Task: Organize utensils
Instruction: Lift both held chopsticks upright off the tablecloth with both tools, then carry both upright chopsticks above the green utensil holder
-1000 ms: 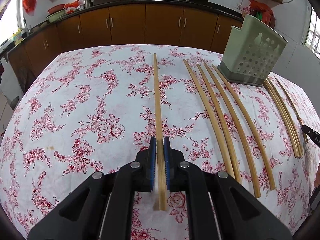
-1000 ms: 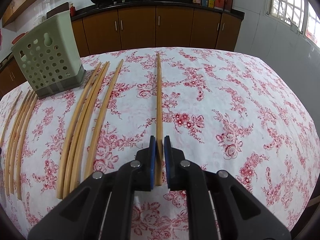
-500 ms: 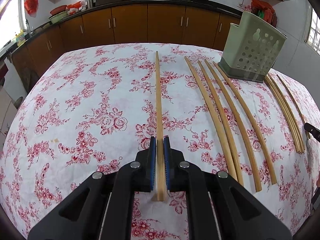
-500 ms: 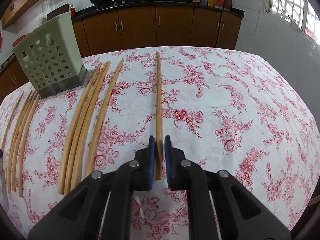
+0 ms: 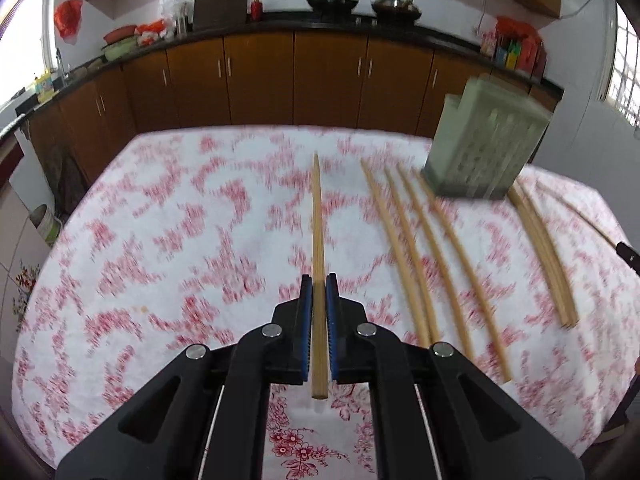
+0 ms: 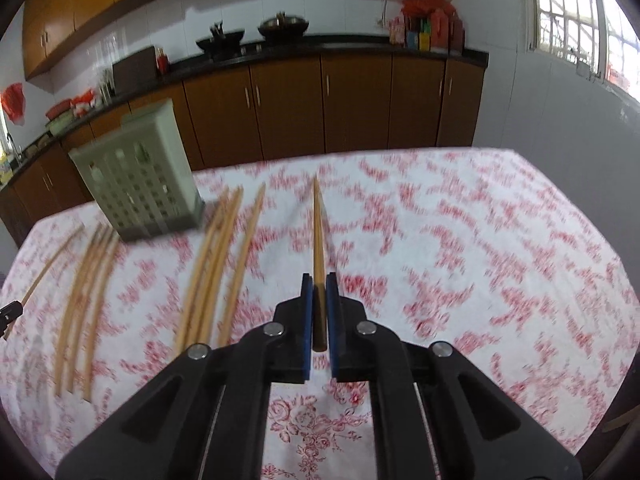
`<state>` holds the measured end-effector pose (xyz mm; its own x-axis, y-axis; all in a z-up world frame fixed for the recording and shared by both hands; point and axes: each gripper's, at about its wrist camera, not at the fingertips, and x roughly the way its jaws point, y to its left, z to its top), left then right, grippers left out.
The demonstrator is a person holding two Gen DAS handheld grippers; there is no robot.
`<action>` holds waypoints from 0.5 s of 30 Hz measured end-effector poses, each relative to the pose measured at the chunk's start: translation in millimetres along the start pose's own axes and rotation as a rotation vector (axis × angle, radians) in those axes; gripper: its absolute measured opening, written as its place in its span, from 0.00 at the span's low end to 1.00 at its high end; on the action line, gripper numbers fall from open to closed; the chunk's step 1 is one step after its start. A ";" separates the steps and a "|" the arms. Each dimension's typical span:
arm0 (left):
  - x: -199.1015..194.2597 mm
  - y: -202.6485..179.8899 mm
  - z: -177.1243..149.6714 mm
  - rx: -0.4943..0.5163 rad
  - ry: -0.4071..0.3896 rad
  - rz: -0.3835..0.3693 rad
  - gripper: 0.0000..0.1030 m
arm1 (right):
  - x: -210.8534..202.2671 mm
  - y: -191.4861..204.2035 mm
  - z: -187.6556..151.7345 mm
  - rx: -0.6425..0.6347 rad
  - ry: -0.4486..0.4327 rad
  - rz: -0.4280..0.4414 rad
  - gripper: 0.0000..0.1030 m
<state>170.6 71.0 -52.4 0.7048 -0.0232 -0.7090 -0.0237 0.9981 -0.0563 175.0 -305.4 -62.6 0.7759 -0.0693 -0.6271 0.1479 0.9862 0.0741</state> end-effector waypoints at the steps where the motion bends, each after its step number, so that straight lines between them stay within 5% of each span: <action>1: -5.2 1.1 3.9 -0.007 -0.017 -0.007 0.07 | -4.3 -0.2 4.3 0.004 -0.016 0.002 0.07; 15: -68.0 8.7 68.9 -0.069 -0.247 -0.048 0.07 | -48.5 -3.2 56.2 0.037 -0.190 0.029 0.07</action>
<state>171.3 85.1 43.8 0.8581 -0.0477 -0.5113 -0.0282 0.9898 -0.1396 171.4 -313.6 11.1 0.8816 -0.0720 -0.4665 0.1440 0.9822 0.1206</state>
